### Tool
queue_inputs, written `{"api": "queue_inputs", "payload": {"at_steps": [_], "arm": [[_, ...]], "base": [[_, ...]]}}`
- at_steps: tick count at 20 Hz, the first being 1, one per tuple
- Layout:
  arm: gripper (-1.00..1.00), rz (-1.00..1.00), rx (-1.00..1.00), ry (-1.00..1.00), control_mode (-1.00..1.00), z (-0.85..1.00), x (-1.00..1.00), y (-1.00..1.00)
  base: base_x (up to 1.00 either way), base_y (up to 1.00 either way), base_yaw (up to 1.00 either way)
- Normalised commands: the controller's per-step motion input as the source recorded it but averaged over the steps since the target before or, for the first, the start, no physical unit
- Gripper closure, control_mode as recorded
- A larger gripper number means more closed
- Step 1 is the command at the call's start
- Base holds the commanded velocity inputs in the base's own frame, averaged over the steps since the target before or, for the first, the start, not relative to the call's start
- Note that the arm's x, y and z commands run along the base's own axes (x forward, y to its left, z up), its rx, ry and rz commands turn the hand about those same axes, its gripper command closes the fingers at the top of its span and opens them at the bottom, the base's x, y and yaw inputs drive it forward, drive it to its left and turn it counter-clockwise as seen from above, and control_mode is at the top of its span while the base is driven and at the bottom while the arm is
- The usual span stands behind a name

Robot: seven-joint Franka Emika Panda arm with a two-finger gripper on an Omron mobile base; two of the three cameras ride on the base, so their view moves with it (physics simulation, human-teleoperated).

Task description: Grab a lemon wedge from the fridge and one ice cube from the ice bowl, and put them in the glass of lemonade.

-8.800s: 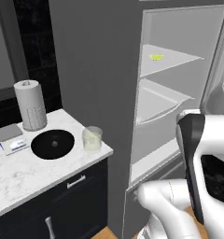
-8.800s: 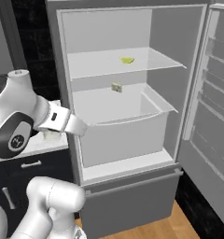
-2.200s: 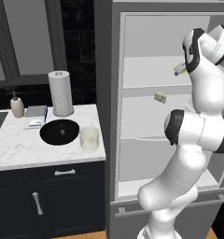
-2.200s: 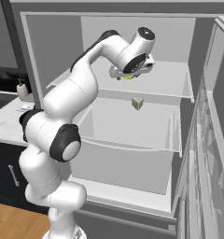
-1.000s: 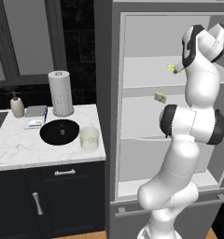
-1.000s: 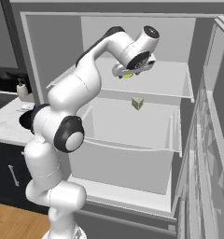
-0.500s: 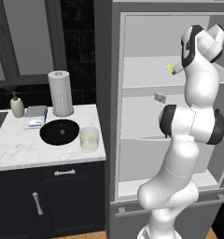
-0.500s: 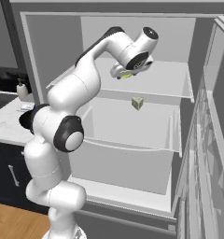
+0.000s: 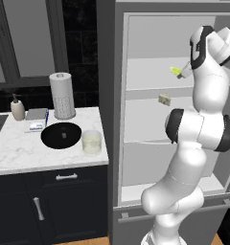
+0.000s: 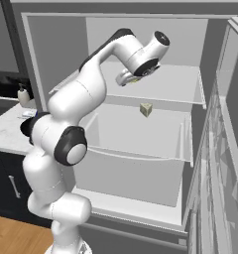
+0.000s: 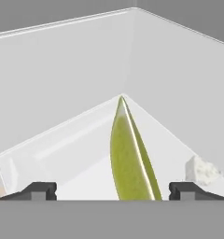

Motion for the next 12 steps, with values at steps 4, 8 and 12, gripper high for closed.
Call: {"api": "queue_inputs", "payload": {"at_steps": [4, 8, 12], "arm": [[1.0, 0.08, 0.0, 0.0, -1.0, 0.0, -0.23, 0.08], [1.0, 0.06, 0.0, 0.0, -1.0, 0.0, -0.23, 0.01], [1.0, 0.05, 0.0, 0.0, -1.0, 0.0, -0.31, 0.0]], "base": [[0.0, 0.0, 0.0], [0.0, 0.0, 0.0], [0.0, 0.0, 0.0]]}}
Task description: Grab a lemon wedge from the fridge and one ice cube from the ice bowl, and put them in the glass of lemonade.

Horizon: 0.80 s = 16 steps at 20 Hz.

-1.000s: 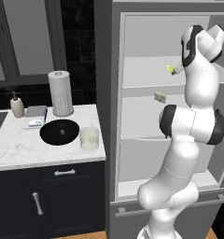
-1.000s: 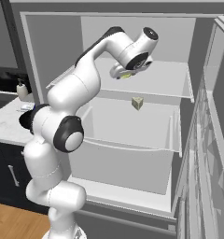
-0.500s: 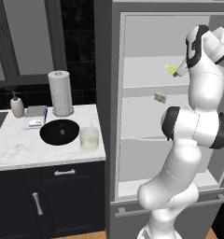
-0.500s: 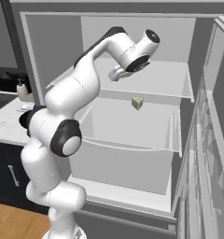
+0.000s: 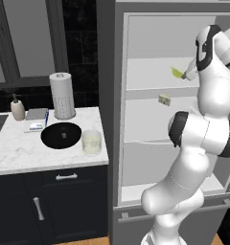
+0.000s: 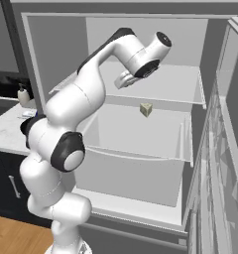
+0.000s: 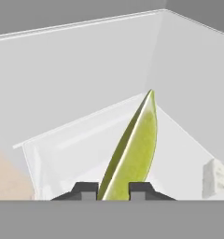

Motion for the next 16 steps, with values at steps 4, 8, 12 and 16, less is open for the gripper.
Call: {"api": "queue_inputs", "payload": {"at_steps": [4, 8, 12, 16], "arm": [[1.0, 0.02, 0.0, 0.0, -1.0, 0.0, -0.33, 0.0], [1.0, 0.0, 0.0, -0.01, -1.0, 0.19, -0.39, 0.0], [1.0, 0.0, 0.0, -0.02, -1.0, 0.35, -0.66, 0.0], [1.0, -0.03, 0.0, 0.0, -1.0, 0.04, -1.0, 0.0]], "base": [[0.0, 0.0, 0.0], [0.0, 0.0, 0.0], [0.0, 0.0, 0.0], [0.0, 0.0, 0.0]]}}
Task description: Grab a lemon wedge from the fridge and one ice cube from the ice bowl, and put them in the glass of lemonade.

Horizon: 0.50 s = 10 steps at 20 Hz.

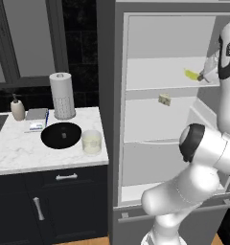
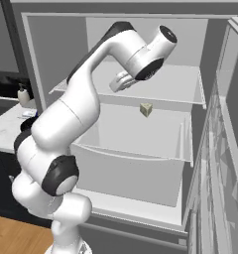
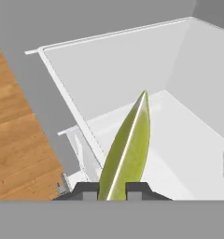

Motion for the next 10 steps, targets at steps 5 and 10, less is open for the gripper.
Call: {"api": "queue_inputs", "payload": {"at_steps": [5, 10], "arm": [[1.0, -0.11, -0.01, 0.0, -1.0, -0.02, -1.0, 0.11], [1.0, -0.26, -0.06, -0.01, -1.0, -0.27, -1.0, 0.22]], "base": [[0.0, 0.0, 0.0], [0.0, 0.0, 0.0]]}}
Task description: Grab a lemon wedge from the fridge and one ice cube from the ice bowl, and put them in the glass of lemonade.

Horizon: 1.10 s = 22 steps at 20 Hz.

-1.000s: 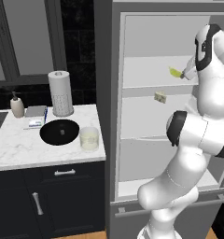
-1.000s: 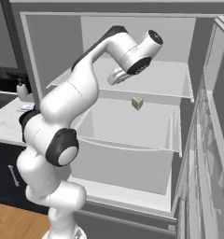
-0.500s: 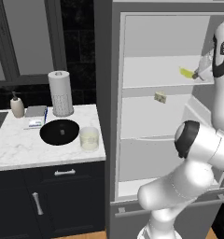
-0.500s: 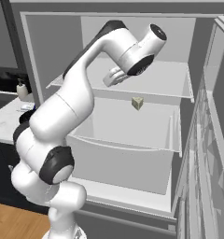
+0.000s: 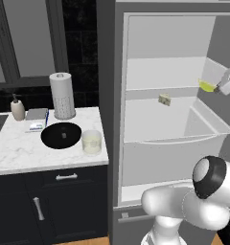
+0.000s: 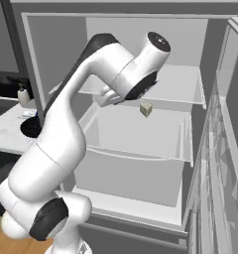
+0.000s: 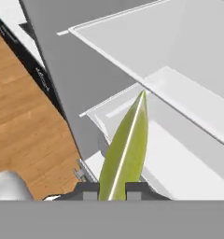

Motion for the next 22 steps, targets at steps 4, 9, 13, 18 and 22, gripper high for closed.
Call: {"api": "queue_inputs", "payload": {"at_steps": [4, 9, 13, 18, 22], "arm": [[1.0, -0.31, -0.15, -0.01, -1.0, -0.56, -1.0, 0.45], [1.0, -0.26, -0.17, -0.04, -1.0, -0.75, -1.0, 0.54], [1.0, -0.17, -0.21, 0.0, -1.0, -0.77, -0.99, 0.57], [1.0, -0.1, -0.09, 0.0, -1.0, -0.27, -0.47, 0.3], [1.0, 0.0, 0.0, 0.0, -1.0, 0.0, -0.18, 0.0]], "base": [[0.0, 0.0, 0.0], [0.0, 0.0, 0.0], [0.0, 0.0, 0.0], [0.0, 0.0, 0.0], [0.0, 0.0, 0.0]]}}
